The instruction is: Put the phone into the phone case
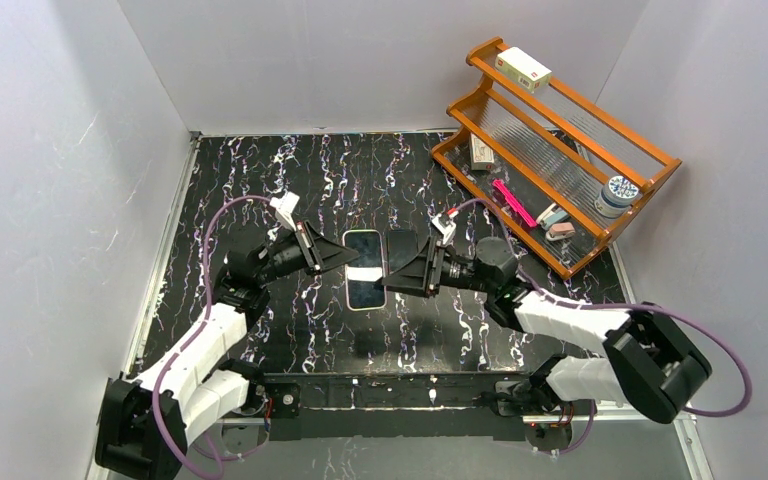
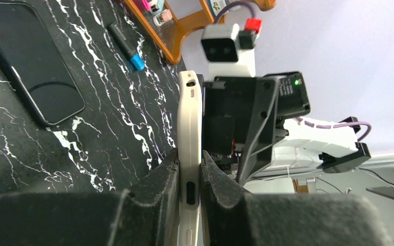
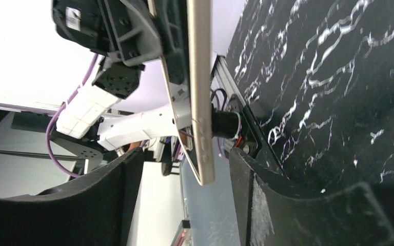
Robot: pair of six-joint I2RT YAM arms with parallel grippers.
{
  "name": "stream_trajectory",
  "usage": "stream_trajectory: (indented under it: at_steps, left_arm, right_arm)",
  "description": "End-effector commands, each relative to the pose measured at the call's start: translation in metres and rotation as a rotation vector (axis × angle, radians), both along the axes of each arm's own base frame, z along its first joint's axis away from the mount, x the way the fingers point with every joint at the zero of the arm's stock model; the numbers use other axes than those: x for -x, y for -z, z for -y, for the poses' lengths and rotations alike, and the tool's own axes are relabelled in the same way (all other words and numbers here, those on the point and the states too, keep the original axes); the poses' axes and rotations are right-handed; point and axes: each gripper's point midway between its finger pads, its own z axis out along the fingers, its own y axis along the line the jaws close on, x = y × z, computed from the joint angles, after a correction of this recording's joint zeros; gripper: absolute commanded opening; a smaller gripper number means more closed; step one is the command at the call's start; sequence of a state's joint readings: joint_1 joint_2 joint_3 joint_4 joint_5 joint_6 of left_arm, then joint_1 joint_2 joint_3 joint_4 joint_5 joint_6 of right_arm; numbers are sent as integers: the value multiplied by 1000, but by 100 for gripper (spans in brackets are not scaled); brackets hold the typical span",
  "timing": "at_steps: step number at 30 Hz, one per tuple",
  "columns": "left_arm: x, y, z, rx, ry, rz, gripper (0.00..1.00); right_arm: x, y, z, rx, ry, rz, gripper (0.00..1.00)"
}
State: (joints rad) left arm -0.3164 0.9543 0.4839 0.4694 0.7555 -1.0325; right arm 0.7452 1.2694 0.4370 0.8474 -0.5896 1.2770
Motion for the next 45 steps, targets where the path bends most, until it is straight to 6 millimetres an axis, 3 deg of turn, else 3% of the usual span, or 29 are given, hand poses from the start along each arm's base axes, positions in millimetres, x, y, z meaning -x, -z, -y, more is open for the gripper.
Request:
stream_trajectory:
  at_steps: [1,11,17,21,24,27,29,35,39,45]
  left_arm:
    - [22,-35,2,53,99,125,0]
    - [54,-40,18,108,266,128,0]
    - [63,-36,29,108,314,107,0]
    - [62,-30,29,104,301,98,0]
    - [59,-21,28,92,279,81,0]
    - [46,7,25,-32,215,61,0]
    - [40,24,20,-131,187,51,0]
    - [32,47,13,-250,162,16,0]
    - [33,40,18,-200,172,-4,0]
    - [27,-4,24,-72,139,46,0]
  right_arm:
    - [-12,-41,4,0,27,221,73]
    - [-25,-70,13,45,-34,341,82]
    - [-19,-81,12,-13,-92,371,76]
    - [-15,-85,12,-56,-101,361,60]
    - [-16,-86,13,-56,-88,349,37]
    - [-22,-84,14,-31,-48,313,12]
    - [-24,-84,14,-17,-39,301,1]
    - [-32,-81,15,9,14,250,1]
    - [-32,-74,18,28,30,250,1]
    - [-23,-65,22,9,18,263,51]
